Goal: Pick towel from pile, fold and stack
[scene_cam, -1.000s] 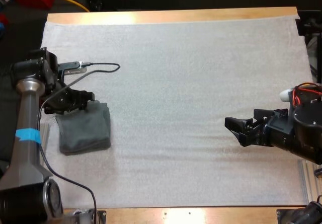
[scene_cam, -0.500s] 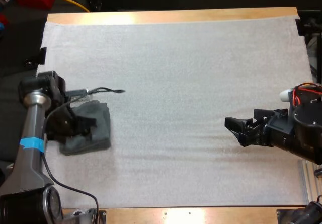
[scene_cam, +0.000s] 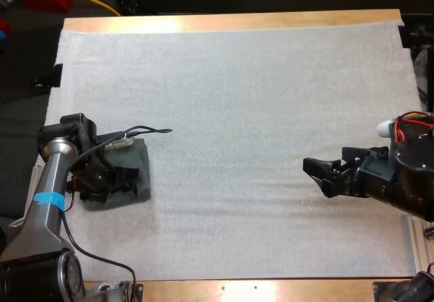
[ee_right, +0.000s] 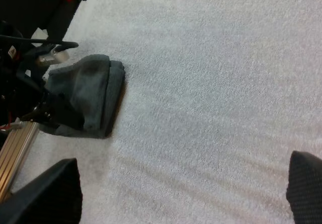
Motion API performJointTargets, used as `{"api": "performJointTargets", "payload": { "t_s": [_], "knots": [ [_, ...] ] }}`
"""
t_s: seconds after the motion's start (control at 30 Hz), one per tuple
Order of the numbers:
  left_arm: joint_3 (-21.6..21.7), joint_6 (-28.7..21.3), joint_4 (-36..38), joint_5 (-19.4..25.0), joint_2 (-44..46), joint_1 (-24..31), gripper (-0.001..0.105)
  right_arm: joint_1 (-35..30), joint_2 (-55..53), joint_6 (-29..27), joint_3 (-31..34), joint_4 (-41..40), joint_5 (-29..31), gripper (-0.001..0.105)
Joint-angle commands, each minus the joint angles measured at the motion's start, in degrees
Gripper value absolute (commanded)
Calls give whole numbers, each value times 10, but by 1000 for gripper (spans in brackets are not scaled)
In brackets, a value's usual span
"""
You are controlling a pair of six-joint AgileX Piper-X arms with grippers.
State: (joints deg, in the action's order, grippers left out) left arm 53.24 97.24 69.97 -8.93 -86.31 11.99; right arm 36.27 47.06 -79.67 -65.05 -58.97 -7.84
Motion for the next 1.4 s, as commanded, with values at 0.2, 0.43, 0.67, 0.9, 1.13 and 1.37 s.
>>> {"api": "performJointTargets", "payload": {
  "t_s": [0.2, 0.43, 0.67, 0.9, 1.13, 1.37],
  "knots": [
    [73, -20, 58, -16, 4, -3, 68, -1, -3, -2, -4, 0, 0, 81],
    [164, -20, 92, -59, 32, -3, 68, -1, -3, -2, -4, 1, 0, 81],
    [186, -20, 83, -100, 102, -3, 68, -1, 1, -2, -4, 15, 30, 81],
    [186, -20, 91, -102, 159, -3, 68, -28, 27, -29, -4, 16, 51, 81],
    [186, -20, 95, -122, 198, -8, 68, -147, 39, -77, -4, 13, 46, 81],
    [186, -28, 94, -109, 234, -72, 68, -281, 38, -129, -4, -27, 38, 81]
  ]
}}
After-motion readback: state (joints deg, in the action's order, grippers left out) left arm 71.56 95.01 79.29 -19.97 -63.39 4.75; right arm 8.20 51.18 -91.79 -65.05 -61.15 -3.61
